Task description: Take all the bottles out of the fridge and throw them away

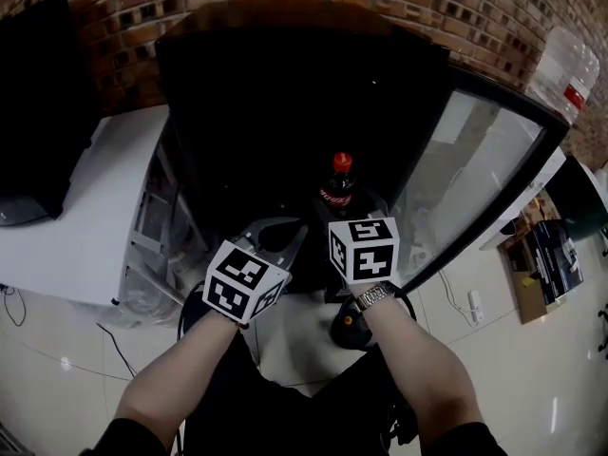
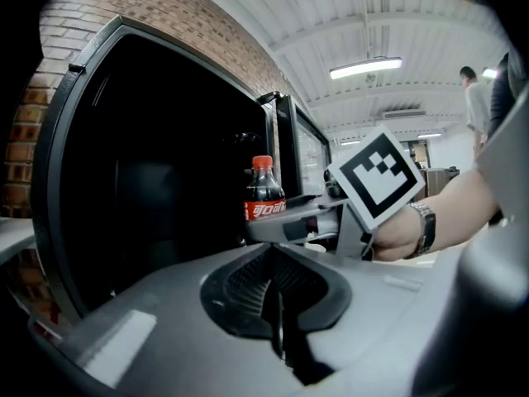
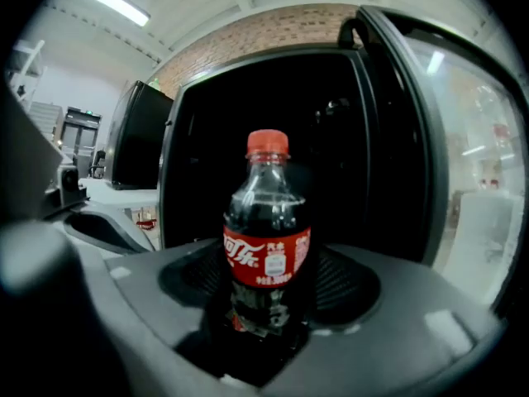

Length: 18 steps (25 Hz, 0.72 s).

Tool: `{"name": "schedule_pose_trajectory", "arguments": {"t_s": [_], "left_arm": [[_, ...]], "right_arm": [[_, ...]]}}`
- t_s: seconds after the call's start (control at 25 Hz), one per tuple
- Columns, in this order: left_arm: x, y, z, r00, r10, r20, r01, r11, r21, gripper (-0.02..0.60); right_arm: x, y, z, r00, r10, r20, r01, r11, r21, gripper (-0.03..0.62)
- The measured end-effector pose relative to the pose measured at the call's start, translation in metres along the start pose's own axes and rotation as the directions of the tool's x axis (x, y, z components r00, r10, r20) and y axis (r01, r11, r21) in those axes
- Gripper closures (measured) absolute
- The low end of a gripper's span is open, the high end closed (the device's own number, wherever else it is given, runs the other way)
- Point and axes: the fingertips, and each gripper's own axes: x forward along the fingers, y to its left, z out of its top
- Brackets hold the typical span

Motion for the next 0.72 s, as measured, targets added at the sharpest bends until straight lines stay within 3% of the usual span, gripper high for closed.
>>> {"name": "schedule_pose_trajectory", "arguments": {"t_s": [0.44,0.72], "left_arm": [[0.018,-0.081,-0.012,0.992,-0.122,-0.014,0.122,0.993,-0.002,0.578],[0.044,-0.145,-0.038,0.975,-0.216,-0.054,0.215,0.976,-0.029,0.577]], "right_arm": [[-0.089,-0.023,-0.066,0.994,-0.079,-0.081,0.082,0.996,0.038,0.292],[-0.149,-0.064,-0.132,0.971,-0.156,-0.178,0.173,0.981,0.084,0.292]]}}
